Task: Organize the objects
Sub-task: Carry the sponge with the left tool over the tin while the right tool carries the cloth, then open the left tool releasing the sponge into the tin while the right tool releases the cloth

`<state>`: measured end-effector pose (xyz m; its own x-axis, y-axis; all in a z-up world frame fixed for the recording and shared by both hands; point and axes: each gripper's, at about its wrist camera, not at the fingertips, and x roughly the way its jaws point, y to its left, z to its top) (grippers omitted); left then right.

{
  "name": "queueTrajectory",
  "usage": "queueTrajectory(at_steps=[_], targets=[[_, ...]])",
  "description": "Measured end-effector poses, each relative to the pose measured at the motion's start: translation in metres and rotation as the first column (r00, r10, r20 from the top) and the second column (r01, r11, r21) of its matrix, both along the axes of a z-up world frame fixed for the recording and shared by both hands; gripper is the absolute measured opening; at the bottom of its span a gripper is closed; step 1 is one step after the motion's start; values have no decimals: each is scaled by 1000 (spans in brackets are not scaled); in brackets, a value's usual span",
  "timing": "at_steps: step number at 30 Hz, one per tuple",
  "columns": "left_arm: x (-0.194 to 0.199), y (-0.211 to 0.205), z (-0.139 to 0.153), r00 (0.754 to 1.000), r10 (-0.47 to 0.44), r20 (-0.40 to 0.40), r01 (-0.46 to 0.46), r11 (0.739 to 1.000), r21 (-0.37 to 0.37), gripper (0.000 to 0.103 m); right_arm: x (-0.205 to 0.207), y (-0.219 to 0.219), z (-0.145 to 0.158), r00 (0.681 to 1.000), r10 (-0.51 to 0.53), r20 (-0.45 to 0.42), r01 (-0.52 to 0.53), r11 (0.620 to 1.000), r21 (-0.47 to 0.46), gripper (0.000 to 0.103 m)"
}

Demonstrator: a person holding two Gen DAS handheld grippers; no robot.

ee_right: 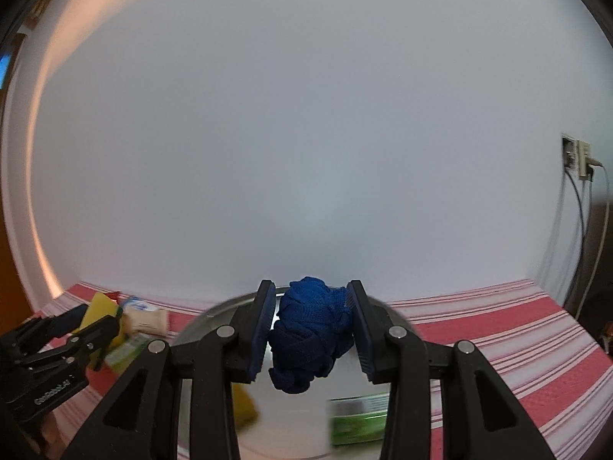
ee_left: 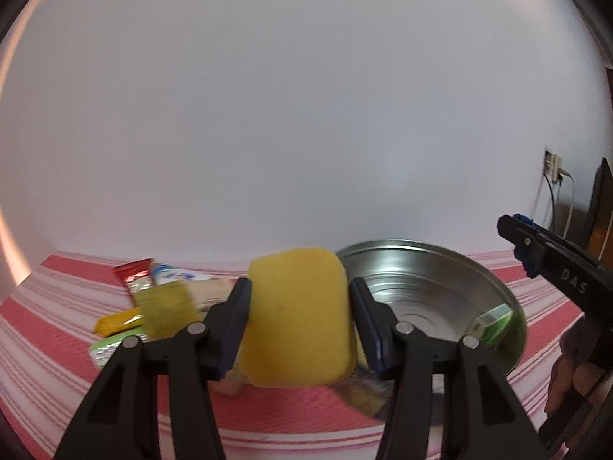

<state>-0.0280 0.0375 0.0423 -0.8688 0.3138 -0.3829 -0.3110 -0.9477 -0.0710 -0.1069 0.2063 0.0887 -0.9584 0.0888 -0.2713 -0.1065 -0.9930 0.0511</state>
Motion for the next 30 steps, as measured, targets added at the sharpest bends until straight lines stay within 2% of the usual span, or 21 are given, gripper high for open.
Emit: queueTrajectory(at_steps=[9,15,24,30], targets=[[-13,71,-12,995,-85,56,86,996,-12,52,-20,40,-14,995,-87,53,86,996,15,42],[-21,107,-22,988,-118,96,123,992,-40,52,-33,58,-25,991,-95,90,101,992,-71,42],[-22,131,-33,984,-128,127,140,986,-90,52,-55,59,-40,985,-69,157,83,993,-85,42],[-26,132,-38,979,-133,156,148,985,-92,52,-70,57,-50,978,-48,202,71,992,-108,42]])
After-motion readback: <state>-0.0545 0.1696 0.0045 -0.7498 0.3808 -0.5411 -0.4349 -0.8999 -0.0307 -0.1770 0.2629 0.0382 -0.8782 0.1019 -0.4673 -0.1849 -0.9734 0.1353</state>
